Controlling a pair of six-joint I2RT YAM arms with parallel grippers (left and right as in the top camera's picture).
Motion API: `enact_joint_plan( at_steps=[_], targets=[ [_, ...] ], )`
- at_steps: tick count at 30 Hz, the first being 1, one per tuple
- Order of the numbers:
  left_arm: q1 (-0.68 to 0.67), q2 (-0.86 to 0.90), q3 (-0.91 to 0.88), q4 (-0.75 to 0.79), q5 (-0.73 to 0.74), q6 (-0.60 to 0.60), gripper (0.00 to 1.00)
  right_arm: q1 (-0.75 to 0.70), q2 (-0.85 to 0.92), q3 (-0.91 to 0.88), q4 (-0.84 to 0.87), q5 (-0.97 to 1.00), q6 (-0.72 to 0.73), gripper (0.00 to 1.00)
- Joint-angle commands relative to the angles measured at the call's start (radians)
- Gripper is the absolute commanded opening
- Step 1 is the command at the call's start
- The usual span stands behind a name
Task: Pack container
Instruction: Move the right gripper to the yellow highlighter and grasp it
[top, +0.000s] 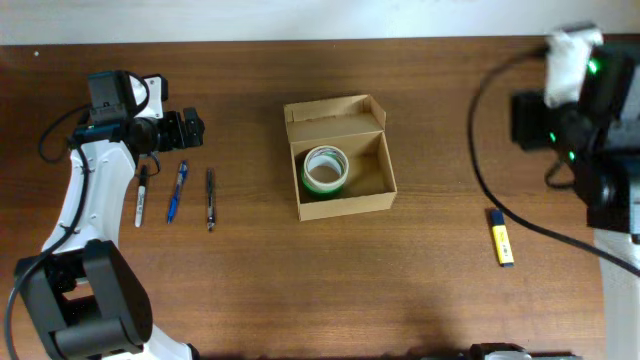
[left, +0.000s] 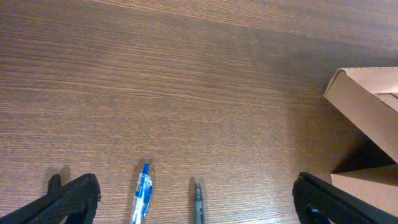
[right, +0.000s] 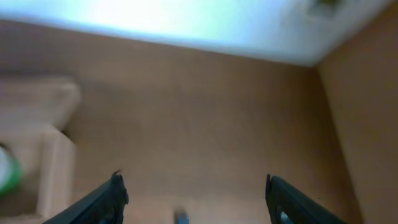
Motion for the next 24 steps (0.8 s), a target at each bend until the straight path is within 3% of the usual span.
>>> enact_joint_plan(
  at_steps=[1,8,24],
  targets=[
    [0.001,0.008,0.014,-0.001,0.014,0.019,0.99,-0.106,0.049,-0.205,0.006,-0.043,0.008,0.71],
    [0.001,0.008,0.014,-0.001,0.014,0.019,0.99,-0.166,0.159,-0.437,0.088,-0.101,-0.052,0.80],
    [0.001,0.008,0.014,-0.001,0.014,0.019,0.99,-0.166,0.498,-0.465,0.072,-0.084,-0.180,0.76]
  ],
)
